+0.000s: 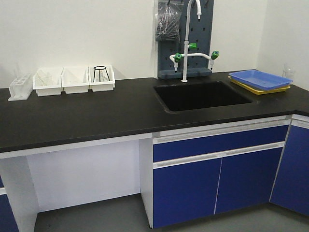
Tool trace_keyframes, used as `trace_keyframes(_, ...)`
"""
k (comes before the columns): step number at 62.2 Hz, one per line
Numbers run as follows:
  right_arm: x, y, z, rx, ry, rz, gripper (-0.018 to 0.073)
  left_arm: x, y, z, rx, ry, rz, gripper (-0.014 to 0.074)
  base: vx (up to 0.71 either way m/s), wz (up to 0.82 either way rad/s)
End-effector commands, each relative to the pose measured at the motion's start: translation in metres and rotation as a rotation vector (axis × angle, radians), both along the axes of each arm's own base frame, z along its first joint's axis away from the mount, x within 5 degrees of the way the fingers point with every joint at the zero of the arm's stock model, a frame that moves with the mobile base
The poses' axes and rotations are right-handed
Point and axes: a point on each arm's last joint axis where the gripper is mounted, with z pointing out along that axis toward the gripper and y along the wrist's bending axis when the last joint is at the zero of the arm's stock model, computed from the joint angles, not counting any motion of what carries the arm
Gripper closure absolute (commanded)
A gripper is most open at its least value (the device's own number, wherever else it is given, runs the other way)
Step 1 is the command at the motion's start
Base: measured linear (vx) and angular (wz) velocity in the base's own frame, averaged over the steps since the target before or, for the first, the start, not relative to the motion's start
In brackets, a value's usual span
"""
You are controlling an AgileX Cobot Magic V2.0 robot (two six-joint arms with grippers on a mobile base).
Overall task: Wipe beaker with gray cloth and return to tray
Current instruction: 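Drive the base past the sink toward the counter with the cloth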
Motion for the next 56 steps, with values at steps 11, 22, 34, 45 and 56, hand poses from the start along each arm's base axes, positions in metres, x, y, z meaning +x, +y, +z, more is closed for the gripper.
trace_keyframes(11,0.0004,0.0011,0.0061,-0.021,-0.086,0.015,0.0570,-0.0001,-0.0002,-0.0022,-0.007,-0.065,-0.003,0.0600,0.00,0.00)
trace_keyframes(22,0.0004,0.0011,0.0061,-0.021,-0.086,0.015,0.0570,-0.0001,-0.0002,-0.0022,-0.007,-0.065,-0.003,0.0600,0.00,0.00)
trace_keyframes(34,0.0004,0.0011,0.0061,-0.021,-0.086,0.015,0.0570,-0.0001,-0.0002,-0.0022,-0.007,-0.065,-0.003,0.0600,0.00,0.00)
trace_keyframes(45,0.0004,0.0011,0.0059,-0.020,-0.084,0.014,0.0570,-0.0001,-0.0002,-0.0022,-0.007,-0.065,-0.003,0.0600,0.00,0.00)
trace_keyframes(56,0.0004,0.0011,0.0059,-0.020,-0.084,0.014,0.0570,-0.0001,-0.0002,-0.0022,-0.007,-0.065,-0.003,0.0600,0.00,0.00)
